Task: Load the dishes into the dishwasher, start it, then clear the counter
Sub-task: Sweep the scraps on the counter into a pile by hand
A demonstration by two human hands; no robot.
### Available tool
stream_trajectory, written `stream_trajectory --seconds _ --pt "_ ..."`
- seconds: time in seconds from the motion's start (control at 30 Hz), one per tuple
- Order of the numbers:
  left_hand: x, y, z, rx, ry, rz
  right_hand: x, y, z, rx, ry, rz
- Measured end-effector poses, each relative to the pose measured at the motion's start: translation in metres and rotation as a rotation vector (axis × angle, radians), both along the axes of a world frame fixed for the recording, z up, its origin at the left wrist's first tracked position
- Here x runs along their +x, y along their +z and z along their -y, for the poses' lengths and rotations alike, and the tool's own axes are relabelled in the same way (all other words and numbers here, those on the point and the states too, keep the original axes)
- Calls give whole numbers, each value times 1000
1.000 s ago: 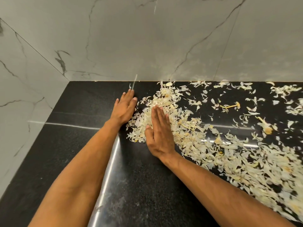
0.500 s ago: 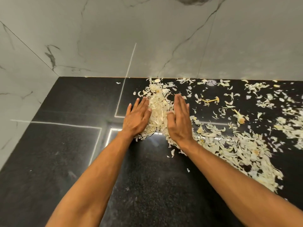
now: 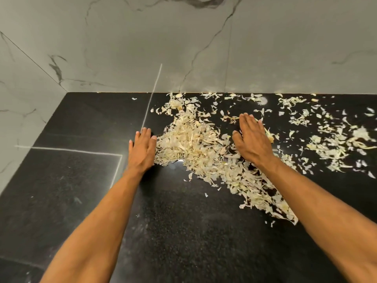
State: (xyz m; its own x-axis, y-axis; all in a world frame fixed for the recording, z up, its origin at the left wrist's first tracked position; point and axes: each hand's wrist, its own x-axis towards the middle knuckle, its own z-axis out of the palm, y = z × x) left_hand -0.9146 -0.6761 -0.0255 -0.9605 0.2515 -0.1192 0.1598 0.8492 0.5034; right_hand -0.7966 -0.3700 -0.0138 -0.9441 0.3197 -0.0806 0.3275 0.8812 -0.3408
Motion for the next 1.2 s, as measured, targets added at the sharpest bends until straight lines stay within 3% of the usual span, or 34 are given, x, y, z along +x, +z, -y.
stream_trajectory --seconds 0.23,0.37,0.57,0.83,0.93,1.1,1.2 --pt "51 1 -67 -73 -217 -57 10 -9 -6 -5 49 12" --pt "63 -1 -97 11 -266 -37 11 -11 -8 -31 62 -13" --pt "27 7 -67 102 -103 -58 8 -17 -8 1 44 -22" --pt "-71 3 -21 -88 1 -36 7 -21 -6 76 -1 -35" --pt "-86 2 -37 -149 -101 -33 7 -21 -6 82 -6 -28" --pt "-62 3 -87 -219 -490 -98 8 -20 -4 78 -13 -30" --pt "-45 1 -104 -107 -596 -110 8 -19 -5 86 -25 -21"
